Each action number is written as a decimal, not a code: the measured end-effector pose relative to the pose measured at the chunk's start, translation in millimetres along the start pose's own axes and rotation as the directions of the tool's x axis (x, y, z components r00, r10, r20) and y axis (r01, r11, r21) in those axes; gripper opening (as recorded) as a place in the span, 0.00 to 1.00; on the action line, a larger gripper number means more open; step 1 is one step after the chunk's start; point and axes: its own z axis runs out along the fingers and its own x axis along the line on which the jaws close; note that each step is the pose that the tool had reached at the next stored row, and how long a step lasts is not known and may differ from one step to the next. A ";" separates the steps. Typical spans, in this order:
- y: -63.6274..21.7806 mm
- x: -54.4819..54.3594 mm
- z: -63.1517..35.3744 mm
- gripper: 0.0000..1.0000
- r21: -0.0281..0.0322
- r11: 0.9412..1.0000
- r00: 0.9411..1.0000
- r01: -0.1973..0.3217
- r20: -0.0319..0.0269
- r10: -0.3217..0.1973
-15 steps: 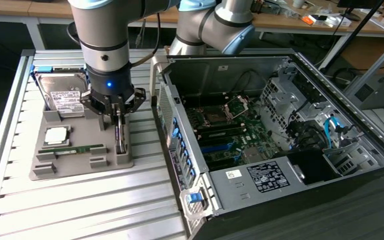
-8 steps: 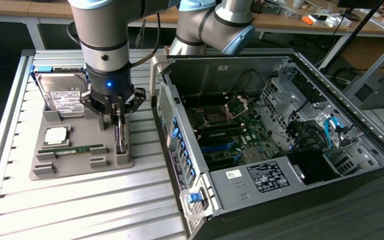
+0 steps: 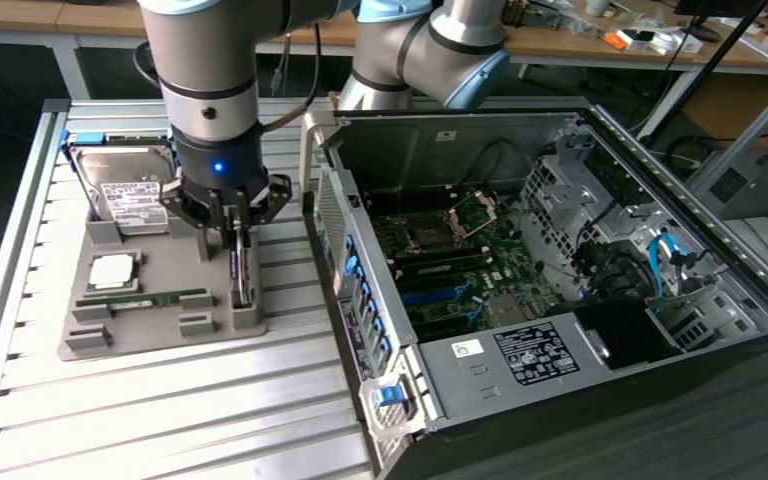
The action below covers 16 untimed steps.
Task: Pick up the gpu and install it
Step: 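Pick up the gpu and move the gpu toward the slot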
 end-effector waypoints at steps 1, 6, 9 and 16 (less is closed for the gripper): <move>0.0 0.0 -0.2 0.27 0.000 1.000 1.000 0.000 0.000 0.000; 0.0 0.0 -1.0 0.27 0.000 1.000 1.000 0.000 0.000 0.000; 0.1 0.0 -2.1 0.27 0.000 1.000 1.000 0.000 0.000 0.000; 0.2 -0.1 -5.2 0.27 0.000 1.000 1.000 0.000 0.000 0.000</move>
